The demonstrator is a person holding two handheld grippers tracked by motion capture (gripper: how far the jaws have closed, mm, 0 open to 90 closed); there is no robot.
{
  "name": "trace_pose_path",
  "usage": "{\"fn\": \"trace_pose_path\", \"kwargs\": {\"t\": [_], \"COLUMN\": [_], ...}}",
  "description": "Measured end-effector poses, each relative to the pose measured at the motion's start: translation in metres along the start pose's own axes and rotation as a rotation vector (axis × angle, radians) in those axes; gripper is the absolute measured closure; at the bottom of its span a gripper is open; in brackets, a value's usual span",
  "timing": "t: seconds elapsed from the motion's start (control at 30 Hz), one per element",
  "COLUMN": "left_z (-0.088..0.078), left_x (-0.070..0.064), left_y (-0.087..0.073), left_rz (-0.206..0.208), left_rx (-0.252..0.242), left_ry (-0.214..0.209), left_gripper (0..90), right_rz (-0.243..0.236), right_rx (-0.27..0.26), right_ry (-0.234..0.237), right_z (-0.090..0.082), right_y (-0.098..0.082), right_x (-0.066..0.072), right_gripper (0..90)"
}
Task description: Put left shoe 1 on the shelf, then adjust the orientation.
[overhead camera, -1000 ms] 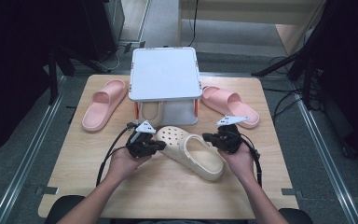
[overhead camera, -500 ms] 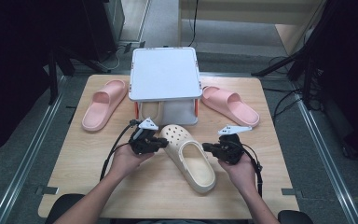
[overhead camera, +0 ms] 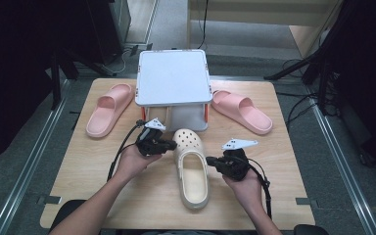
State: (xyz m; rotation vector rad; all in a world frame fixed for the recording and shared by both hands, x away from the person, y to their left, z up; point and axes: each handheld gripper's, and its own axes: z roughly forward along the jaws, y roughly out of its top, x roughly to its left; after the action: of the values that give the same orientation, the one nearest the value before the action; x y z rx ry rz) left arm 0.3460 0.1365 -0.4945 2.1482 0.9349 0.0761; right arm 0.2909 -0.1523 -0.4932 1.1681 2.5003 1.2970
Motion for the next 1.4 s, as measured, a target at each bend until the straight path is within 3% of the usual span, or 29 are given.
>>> {"fn": "trace_pose_path", "kwargs": {"t": [0.17, 0.27, 0.33, 0.37, 0.43, 0.5, 0.63, 0.83, 1.23, 1.4], "left_z": [-0.003, -0.013, -0.019, -0.026, -0.038, -0.053, -0.065, -0.076, -0.092, -0.103], "left_x": [-0.001, 0.001, 0.002, 0.001, 0.001, 0.004, 0.008, 0.013, 0.026, 0.04], "left_y": [0.003, 0.007, 0.009, 0.011, 0.015, 0.022, 0.036, 0.056, 0.086, 0.095], "left_rz": [0.016, -0.026, -0.031, -0.034, -0.02, -0.036, -0.027, -0.015, -0.019, -0.044], "left_rx": [0.004, -0.015, -0.017, -0.028, -0.035, -0.064, -0.068, -0.061, -0.076, -0.099], "left_ry": [0.003, -0.039, -0.051, -0.058, -0.053, -0.064, -0.04, -0.026, -0.011, -0.013], "left_gripper": [80.0, 79.9, 79.7, 79.7, 80.2, 80.8, 81.6, 81.8, 82.3, 82.9], "right_rz": [-0.001, 0.018, 0.017, 0.017, -0.008, -0.015, -0.007, -0.009, 0.025, 0.034], "right_rx": [-0.006, -0.028, -0.06, -0.06, -0.113, -0.122, -0.101, -0.053, -0.014, 0.001], "right_ry": [-0.004, 0.003, -0.006, -0.006, -0.014, -0.016, 0.004, -0.008, -0.011, -0.019], "right_z": [-0.002, -0.008, -0.016, -0.016, -0.032, -0.037, -0.039, -0.027, -0.01, -0.002], "right_y": [0.001, 0.003, 0.006, 0.006, 0.01, 0.01, 0.006, 0.0, -0.006, -0.008], "right_x": [0.001, -0.002, 0.0, 0.0, 0.007, 0.01, 0.018, 0.02, 0.017, 0.016], "right_gripper": [88.3, 85.8, 83.3, 83.3, 77.1, 74.1, 65.1, 53.9, 50.3, 50.3]}}
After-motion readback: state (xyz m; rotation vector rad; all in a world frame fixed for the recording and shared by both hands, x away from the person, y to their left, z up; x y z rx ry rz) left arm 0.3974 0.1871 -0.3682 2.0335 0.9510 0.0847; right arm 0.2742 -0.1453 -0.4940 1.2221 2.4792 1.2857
